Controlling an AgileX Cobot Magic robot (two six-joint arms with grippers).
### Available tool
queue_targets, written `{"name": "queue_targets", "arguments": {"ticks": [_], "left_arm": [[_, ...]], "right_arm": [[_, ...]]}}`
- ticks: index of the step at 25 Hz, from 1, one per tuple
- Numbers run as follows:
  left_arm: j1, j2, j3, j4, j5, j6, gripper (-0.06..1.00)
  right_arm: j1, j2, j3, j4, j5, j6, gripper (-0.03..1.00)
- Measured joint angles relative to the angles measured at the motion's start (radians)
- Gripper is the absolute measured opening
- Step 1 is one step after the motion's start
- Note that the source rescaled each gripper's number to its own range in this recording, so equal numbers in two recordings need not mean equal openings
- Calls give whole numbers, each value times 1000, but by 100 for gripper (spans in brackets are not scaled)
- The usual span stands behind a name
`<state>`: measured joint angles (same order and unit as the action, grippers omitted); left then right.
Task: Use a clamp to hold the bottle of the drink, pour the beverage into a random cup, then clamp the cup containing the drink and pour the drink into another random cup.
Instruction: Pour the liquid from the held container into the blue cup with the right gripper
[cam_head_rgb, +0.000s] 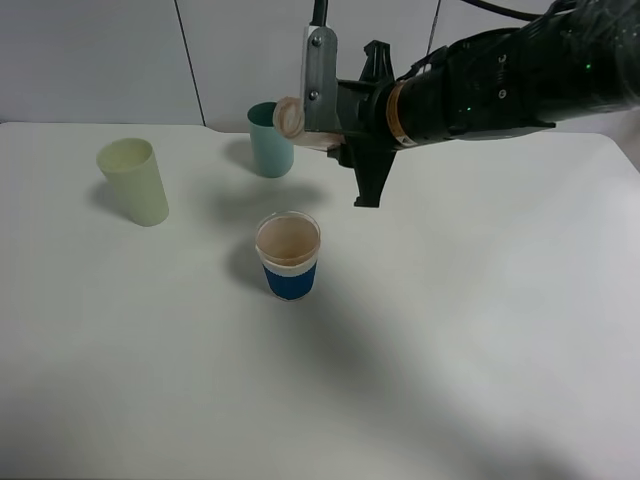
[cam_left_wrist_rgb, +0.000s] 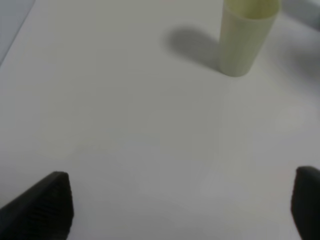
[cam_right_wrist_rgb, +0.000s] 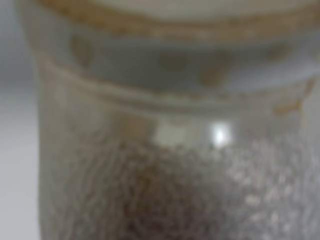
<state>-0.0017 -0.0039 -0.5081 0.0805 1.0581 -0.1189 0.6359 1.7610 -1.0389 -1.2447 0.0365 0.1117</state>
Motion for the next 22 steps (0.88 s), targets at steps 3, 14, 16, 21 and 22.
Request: {"name": "queue_targets", "arguments": {"ticks": [3, 14, 16, 21, 22], "left_arm": [[0, 0, 0, 0, 0, 0, 95], [0, 0, 0, 0, 0, 0, 95], [0, 0, 0, 0, 0, 0, 95], [0, 0, 0, 0, 0, 0, 95], [0, 0, 0, 0, 0, 0, 95]], "right_arm": [[22, 0, 0, -34, 15, 18, 1], [50, 0, 0, -74, 113, 35, 1], [50, -1, 1, -76, 119, 36, 1], [50, -34, 81, -105, 121, 36, 1], [51, -39, 97, -109, 121, 36, 1]]}}
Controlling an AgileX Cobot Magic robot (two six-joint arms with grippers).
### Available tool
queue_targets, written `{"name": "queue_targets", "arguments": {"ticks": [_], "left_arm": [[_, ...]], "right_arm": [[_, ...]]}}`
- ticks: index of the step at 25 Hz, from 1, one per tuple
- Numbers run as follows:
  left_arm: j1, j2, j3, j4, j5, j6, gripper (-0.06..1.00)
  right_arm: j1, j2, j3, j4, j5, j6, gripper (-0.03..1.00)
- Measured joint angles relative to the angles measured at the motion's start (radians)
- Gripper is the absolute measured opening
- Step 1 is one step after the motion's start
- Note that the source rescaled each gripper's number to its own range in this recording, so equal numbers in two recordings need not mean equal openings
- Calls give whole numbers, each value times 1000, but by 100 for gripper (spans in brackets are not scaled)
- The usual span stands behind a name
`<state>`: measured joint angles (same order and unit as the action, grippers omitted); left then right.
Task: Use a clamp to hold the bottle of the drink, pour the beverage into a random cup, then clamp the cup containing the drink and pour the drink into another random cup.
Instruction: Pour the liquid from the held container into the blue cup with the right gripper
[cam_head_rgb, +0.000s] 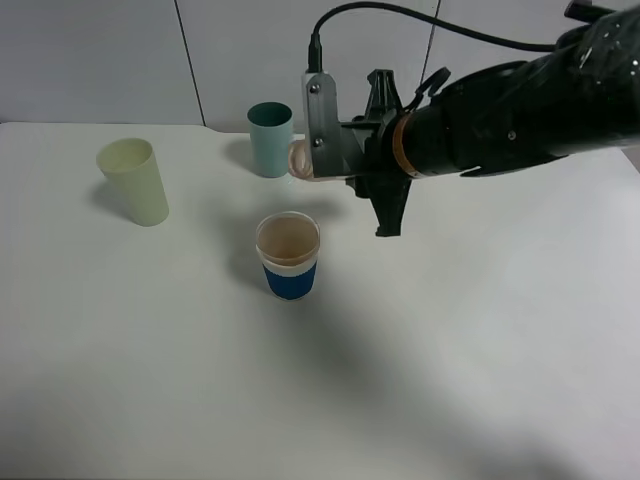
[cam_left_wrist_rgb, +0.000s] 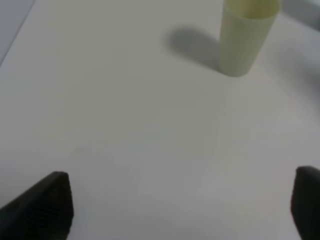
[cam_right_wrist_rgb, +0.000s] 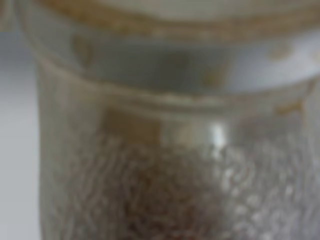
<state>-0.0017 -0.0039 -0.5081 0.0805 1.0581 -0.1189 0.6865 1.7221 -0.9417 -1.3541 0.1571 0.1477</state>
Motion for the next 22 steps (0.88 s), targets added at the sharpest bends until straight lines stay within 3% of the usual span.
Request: {"name": "queue_targets", "arguments": {"ticks": [22], "left_arm": [[0, 0, 0, 0, 0, 0, 95]], "right_arm": [[40, -44, 39, -114, 42, 26, 1]]}}
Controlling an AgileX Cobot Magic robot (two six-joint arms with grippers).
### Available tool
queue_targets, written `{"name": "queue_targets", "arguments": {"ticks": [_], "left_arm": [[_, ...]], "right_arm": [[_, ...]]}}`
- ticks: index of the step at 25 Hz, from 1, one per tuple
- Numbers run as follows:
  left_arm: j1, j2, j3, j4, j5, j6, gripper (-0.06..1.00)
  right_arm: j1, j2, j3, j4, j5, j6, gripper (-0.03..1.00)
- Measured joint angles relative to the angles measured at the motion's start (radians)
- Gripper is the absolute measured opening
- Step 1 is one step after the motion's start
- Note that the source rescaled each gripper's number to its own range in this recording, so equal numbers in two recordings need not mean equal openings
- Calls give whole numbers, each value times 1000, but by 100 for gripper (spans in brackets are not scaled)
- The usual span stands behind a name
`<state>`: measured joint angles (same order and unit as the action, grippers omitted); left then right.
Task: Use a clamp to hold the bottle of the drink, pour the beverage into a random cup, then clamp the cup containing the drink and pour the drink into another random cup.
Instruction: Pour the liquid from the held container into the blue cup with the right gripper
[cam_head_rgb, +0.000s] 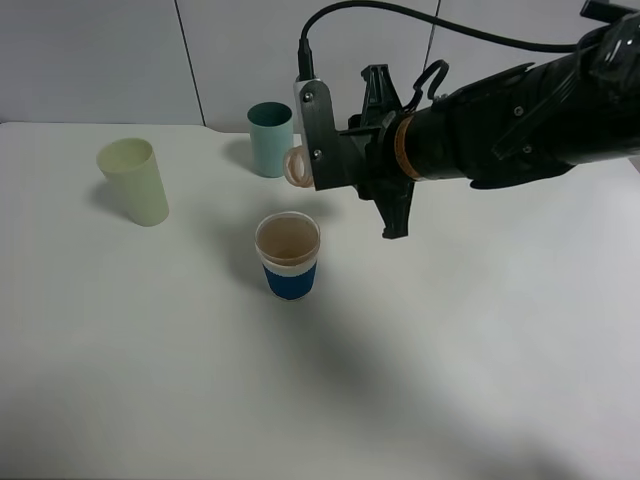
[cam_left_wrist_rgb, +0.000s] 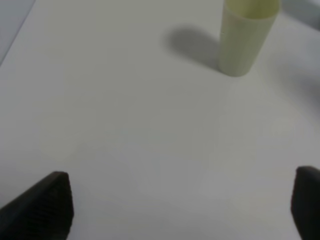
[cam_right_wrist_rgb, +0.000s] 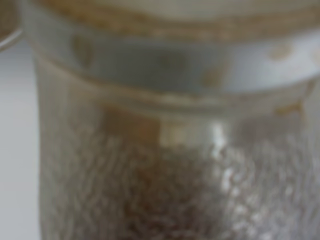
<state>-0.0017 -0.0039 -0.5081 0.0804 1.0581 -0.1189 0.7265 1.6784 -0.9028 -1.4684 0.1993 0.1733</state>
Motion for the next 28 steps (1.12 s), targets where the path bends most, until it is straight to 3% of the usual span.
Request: {"name": "queue_targets", "arguments": {"ticks": [15, 20, 28], "left_arm": [[0, 0, 0, 0, 0, 0, 95], [0, 0, 0, 0, 0, 0, 95], [0, 0, 0, 0, 0, 0, 95]], "right_arm": [[0, 0, 0, -20, 29, -57, 1], [4, 8, 0, 58, 29, -173, 1], [12, 8, 0, 83, 28, -220, 1]]}}
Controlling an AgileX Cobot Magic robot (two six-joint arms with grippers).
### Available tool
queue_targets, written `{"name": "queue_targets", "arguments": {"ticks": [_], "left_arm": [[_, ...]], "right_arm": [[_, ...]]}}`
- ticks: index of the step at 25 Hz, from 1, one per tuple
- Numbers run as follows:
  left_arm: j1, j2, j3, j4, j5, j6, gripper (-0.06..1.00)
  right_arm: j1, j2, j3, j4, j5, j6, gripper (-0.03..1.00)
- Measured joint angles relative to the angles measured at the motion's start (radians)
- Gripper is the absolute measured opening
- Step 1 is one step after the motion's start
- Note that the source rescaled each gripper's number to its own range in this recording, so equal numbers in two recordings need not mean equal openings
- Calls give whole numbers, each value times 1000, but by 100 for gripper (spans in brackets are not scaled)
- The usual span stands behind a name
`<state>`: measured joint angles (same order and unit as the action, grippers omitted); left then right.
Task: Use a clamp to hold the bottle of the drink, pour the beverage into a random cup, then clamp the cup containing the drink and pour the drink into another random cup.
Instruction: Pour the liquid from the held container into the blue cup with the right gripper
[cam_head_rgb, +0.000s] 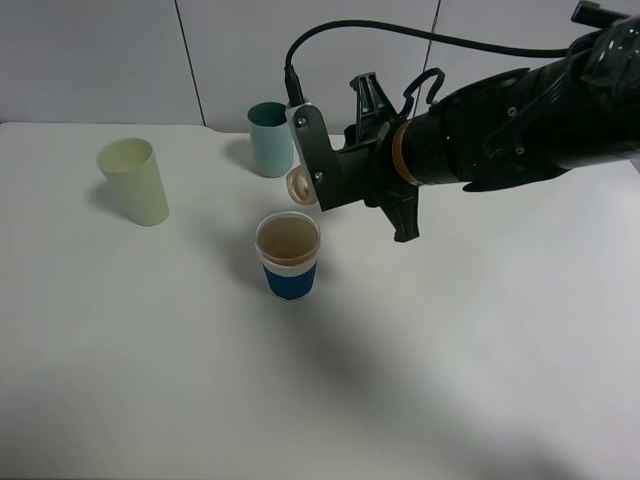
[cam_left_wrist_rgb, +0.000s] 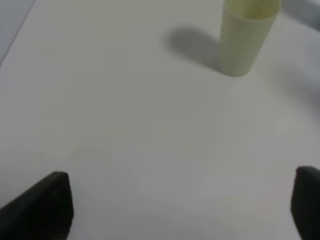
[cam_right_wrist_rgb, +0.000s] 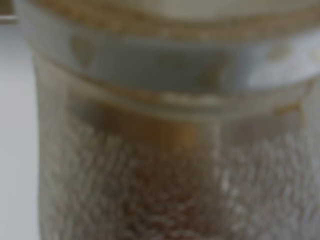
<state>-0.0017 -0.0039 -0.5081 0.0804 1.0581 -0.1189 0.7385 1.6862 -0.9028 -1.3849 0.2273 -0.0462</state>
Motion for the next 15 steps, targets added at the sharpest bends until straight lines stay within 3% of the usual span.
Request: {"name": "queue_targets", "arguments": {"ticks": [15], "left_arm": [[0, 0, 0, 0, 0, 0, 95]], "right_arm": [[42, 1, 0, -38, 74, -11, 1]]}}
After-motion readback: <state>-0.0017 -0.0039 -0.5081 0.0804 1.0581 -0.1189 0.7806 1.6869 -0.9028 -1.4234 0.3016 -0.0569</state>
